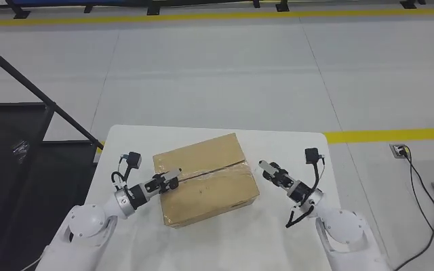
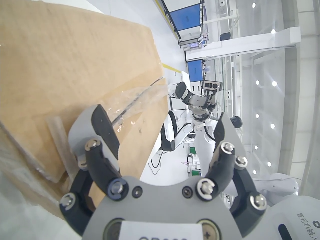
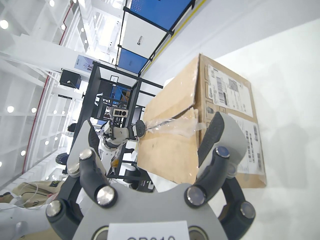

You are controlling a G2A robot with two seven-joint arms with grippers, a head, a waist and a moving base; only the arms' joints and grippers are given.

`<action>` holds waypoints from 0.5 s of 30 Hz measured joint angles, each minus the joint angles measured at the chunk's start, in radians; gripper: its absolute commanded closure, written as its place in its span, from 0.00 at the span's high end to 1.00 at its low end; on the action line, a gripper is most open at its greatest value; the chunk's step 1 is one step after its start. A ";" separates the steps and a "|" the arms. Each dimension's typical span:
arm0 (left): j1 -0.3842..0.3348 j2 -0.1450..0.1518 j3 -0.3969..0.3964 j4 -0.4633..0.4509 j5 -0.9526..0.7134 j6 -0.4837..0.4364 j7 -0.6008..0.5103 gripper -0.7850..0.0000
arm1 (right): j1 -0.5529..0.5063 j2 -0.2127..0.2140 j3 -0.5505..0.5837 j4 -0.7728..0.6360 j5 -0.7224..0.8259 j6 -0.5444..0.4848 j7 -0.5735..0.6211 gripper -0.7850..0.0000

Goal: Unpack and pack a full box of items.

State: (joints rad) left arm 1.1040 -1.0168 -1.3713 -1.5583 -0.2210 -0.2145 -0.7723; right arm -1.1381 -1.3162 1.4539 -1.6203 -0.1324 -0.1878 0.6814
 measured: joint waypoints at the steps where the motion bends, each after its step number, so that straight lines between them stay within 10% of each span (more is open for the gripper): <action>1: -0.001 0.000 0.001 0.000 0.001 0.000 -0.001 1.00 | 0.009 0.001 -0.003 0.010 0.000 0.010 0.016 1.00; 4: -0.005 -0.001 0.003 0.002 0.003 0.001 -0.002 1.00 | 0.037 0.005 -0.014 0.040 -0.003 0.034 0.051 0.95; 7: -0.006 -0.001 0.003 0.002 0.005 0.001 -0.003 1.00 | 0.066 0.006 -0.028 0.073 -0.011 0.054 0.064 0.59; 9: -0.005 -0.001 0.003 0.003 0.005 0.002 -0.001 1.00 | 0.087 0.008 -0.040 0.099 -0.013 0.070 0.081 0.61; 15: -0.002 -0.001 0.000 0.004 0.003 0.001 0.000 1.00 | 0.143 0.010 -0.072 0.164 -0.010 0.095 0.126 0.23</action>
State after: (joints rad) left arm 1.1020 -1.0178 -1.3712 -1.5539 -0.2185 -0.2132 -0.7720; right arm -0.9952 -1.3058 1.3817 -1.4566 -0.1427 -0.0926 0.8079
